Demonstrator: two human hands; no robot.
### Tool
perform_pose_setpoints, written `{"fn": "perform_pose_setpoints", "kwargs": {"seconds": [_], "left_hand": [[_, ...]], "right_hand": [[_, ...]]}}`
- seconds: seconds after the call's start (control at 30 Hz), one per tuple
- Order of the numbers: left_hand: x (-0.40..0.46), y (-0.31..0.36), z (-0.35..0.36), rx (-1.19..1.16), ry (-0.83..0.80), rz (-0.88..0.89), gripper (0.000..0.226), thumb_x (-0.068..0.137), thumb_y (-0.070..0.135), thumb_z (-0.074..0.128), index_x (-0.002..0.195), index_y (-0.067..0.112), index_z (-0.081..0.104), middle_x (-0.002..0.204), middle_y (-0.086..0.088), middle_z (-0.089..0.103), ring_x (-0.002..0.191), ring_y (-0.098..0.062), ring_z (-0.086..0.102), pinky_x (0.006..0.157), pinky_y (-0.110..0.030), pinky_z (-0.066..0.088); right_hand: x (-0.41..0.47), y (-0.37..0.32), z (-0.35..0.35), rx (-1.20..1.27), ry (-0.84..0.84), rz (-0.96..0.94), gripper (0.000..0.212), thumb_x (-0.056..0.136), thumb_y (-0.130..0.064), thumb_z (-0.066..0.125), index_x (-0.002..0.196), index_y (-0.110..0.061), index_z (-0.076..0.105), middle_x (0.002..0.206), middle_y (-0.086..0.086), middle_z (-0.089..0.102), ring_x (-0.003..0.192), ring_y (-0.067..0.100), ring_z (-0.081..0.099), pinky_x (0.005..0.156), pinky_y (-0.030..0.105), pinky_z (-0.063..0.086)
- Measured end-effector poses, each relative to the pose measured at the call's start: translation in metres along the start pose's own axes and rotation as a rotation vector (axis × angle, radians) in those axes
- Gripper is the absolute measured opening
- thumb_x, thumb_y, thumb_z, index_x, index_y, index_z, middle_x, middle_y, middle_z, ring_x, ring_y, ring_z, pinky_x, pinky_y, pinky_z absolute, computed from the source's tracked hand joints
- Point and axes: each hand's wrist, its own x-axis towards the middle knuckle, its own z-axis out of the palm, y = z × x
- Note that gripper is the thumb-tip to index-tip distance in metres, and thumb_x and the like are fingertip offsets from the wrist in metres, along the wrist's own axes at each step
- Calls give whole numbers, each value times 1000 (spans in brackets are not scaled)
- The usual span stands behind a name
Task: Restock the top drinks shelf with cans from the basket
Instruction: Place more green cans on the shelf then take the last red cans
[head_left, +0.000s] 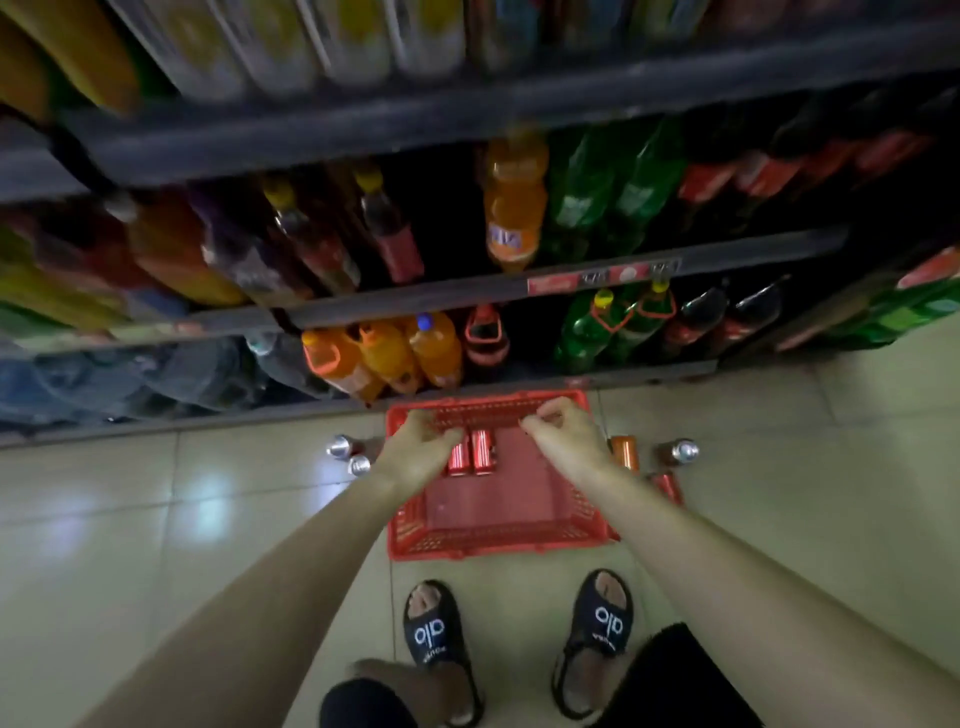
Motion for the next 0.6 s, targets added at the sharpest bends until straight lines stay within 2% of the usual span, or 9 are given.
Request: {"fn": "perform_pose_setpoints", "kwargs": {"seconds": [0.13,0.23,0.27,0.3,0.37,0.43,0.47,0.53,0.6], "left_hand": [[93,-94,71,-112,-4,-141,55,92,28,75,139,20,47,128,-5,62,120,-27,61,104,-34,48],[179,-170,119,-146,-5,-222,106,58,57,82,147,16,42,141,-9,56,129,-29,56,114,-44,45],[206,-192,132,-152,14,-241,117,48,63,79,147,17,41,145,-10,54,131,-30,55,115,-46,44],[227,-205,143,-166,26,-252,119,47,64,80,149,17,39,149,-10,51,134,-31,53,117,-47,43],[263,-224,160,-159,36,-268,110,68,55,85,156,15,32,156,-12,41,142,-34,45,121,-43,37],[303,-247,176,-154,53,-278,116,70,53,86,160,13,25,160,-16,35,147,-36,38,122,-45,34],[321,-258,182,-165,62,-273,127,60,59,85,161,14,23,161,-16,36,147,-37,39,122,-48,34],[356,-280,193,-200,97,-274,142,45,64,84,162,15,21,161,-17,40,145,-37,43,121,-50,37],[378,-293,199,-223,122,-290,144,48,61,86,164,11,17,161,-18,40,147,-37,42,122,-48,36]], "right_hand": [[95,106,70,31,-86,153,35,87,-36,74,112,-15,61,111,10,68,104,30,67,92,40,53],[180,180,130,17,-127,202,89,59,-67,74,127,-11,62,112,3,63,105,20,61,102,42,50],[208,202,149,18,-149,215,97,54,-71,71,130,-12,62,112,1,60,105,18,58,105,43,48],[227,214,164,27,-172,220,93,58,-70,71,131,-13,61,115,1,60,109,19,58,108,44,48],[263,240,191,65,-208,241,89,67,-66,73,139,-17,57,131,1,60,125,25,56,107,43,45],[296,260,215,142,-233,266,107,55,-72,75,146,-21,51,138,-4,57,132,22,53,98,36,42],[311,268,226,167,-222,267,110,52,-72,76,146,-21,52,139,-4,58,129,20,54,93,34,43],[338,277,243,204,-224,259,88,64,-62,80,138,-20,58,133,1,65,114,18,62,83,30,47],[358,282,257,258,-234,227,75,63,-58,82,126,-19,68,117,2,73,98,16,69,79,31,54]]}}
